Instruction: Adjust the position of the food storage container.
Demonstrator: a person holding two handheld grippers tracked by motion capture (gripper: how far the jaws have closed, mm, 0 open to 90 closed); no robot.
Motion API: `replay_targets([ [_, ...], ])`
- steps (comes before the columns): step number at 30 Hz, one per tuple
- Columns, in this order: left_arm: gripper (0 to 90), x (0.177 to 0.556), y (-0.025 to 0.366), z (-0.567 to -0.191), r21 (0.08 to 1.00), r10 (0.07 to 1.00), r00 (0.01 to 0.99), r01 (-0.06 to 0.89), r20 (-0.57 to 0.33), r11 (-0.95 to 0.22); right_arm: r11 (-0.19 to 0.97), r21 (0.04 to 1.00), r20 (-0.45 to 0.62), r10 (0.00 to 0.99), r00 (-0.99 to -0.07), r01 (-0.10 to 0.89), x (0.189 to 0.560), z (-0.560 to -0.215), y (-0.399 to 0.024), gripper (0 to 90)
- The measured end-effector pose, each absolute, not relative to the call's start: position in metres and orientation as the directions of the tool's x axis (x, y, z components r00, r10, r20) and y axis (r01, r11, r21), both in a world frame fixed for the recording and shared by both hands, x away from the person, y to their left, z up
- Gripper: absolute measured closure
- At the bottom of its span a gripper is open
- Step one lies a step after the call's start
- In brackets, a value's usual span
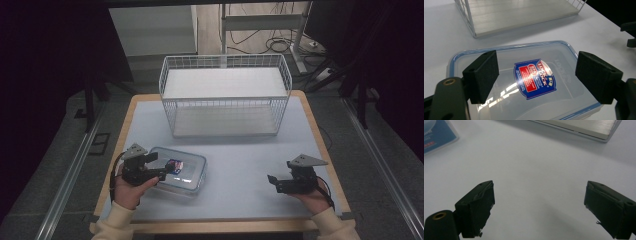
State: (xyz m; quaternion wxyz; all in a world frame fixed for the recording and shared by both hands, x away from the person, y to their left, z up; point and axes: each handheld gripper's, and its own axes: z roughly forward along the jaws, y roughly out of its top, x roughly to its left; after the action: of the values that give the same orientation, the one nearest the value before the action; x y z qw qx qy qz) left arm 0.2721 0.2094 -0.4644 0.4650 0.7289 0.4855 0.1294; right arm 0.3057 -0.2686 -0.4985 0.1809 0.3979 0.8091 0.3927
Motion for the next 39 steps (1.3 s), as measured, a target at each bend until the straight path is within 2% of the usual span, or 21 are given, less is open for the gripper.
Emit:
replay_targets([
  [6,18.7,0.275,0.21,-0.467,0.795,0.826,0.495,0.598,-0.268,-0.101,0.353,0.78,0.021,0.81,-0.586,0.516,0.311,-0.499,-0.272,7.5],
  [11,18.8,0.275,0.212,-0.467,0.794,0.833,0.485,0.601,-0.266,-0.096,0.305,0.785,0.063,0.827,-0.559,0.539,0.313,-0.497,-0.28,7.5],
  [18,21.3,0.274,0.207,-0.463,0.799,0.823,0.518,0.585,-0.234,-0.141,0.33,0.775,0.035,0.829,-0.558,0.539,0.312,-0.498,-0.275,8.4],
  [24,30.7,0.273,0.216,-0.46,0.807,0.838,0.496,0.578,-0.228,-0.123,0.336,0.783,0.037,0.815,-0.578,0.523,0.306,-0.497,-0.267,9.7],
  [25,39.7,0.273,0.219,-0.46,0.808,0.842,0.495,0.574,-0.214,-0.132,0.347,0.781,0.027,0.812,-0.583,0.52,0.304,-0.497,-0.266,9.7],
  [29,60.4,0.271,0.226,-0.456,0.811,0.848,0.489,0.57,-0.204,-0.134,0.363,0.786,0.002,0.808,-0.589,0.501,0.306,-0.493,-0.266,10.0],
  [31,75.3,0.27,0.23,-0.453,0.808,0.847,0.492,0.573,-0.202,-0.14,0.361,0.789,0.001,0.808,-0.589,0.497,0.305,-0.492,-0.268,11.1],
  [35,85.4,0.273,0.235,-0.451,0.805,0.847,0.496,0.572,-0.189,-0.155,0.357,0.79,0.004,0.81,-0.587,0.498,0.304,-0.493,-0.27,11.7],
  [39,87.7,0.284,0.25,-0.454,0.791,0.868,0.459,0.595,-0.189,-0.143,0.366,0.787,-0.019,0.82,-0.572,0.497,0.298,-0.494,-0.273,11.7],
])
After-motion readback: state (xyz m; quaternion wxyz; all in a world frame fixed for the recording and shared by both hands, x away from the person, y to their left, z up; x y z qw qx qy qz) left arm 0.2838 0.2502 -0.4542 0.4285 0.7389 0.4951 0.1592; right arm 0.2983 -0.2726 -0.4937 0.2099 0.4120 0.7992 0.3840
